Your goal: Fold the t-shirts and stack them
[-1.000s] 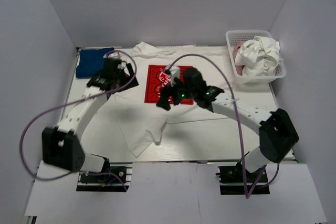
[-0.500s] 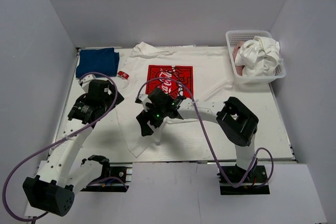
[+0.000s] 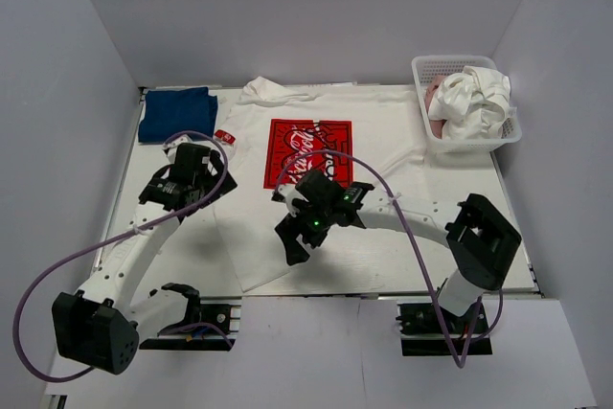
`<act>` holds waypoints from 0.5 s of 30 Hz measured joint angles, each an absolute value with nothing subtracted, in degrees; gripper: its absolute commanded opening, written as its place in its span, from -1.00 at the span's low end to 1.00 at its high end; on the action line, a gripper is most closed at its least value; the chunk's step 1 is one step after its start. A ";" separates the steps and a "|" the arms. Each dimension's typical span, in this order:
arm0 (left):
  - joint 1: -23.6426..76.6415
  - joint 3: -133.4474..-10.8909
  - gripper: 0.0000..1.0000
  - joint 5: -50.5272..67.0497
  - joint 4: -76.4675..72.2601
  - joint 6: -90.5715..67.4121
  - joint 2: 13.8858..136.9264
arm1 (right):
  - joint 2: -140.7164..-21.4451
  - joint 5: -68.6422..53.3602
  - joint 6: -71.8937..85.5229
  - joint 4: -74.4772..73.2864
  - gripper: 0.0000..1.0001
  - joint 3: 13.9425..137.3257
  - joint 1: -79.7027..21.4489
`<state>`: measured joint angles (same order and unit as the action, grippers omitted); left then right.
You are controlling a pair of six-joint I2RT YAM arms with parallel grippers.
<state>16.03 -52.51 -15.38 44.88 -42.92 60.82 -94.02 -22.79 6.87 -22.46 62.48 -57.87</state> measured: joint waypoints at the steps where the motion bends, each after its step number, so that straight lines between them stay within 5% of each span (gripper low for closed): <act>1: 16.27 -52.16 1.00 -14.22 44.47 -42.48 61.14 | -93.84 -21.69 7.22 -21.91 0.81 62.48 -57.87; 8: 16.62 -42.33 1.00 -1.98 39.70 -39.72 57.71 | -87.35 -3.64 15.27 -16.95 0.81 58.54 -54.74; 15: 16.62 -32.29 1.00 12.53 37.69 -39.13 53.32 | -80.95 10.20 28.34 -16.93 0.81 55.24 -41.50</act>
